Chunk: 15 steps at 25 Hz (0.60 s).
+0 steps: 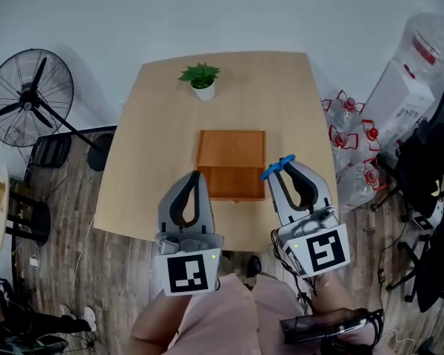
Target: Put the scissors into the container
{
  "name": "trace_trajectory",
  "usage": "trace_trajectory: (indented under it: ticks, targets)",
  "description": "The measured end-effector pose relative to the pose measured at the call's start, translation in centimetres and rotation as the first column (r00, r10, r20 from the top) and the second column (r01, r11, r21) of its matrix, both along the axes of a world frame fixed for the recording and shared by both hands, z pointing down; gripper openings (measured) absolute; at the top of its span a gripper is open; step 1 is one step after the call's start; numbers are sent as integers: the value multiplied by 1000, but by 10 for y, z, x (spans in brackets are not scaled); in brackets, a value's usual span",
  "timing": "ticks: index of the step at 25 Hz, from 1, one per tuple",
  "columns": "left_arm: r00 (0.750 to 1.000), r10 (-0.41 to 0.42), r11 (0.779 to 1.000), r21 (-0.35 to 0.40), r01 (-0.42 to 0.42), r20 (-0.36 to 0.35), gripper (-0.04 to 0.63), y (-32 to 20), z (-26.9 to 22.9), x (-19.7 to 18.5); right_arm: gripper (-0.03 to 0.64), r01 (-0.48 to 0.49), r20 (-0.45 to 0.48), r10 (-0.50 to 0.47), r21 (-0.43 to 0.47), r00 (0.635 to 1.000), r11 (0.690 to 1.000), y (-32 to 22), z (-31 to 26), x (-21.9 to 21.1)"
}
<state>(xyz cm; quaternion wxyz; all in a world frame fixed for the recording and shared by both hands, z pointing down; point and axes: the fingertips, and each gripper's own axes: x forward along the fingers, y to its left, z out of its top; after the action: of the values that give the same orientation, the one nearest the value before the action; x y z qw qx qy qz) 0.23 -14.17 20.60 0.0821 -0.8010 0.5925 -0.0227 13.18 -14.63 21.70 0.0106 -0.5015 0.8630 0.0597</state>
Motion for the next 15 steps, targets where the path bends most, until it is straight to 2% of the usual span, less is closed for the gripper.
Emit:
trace_trajectory:
  ticks: [8, 15]
  targets:
    - [1000, -2, 1000, -17, 2, -3, 5, -43, 7, -25, 79, 28, -31, -29, -34, 999, 999, -39, 10, -34]
    - [1000, 0, 996, -86, 0, -1, 5, -73, 32, -48, 78, 44, -43, -49, -106, 998, 993, -67, 39, -60]
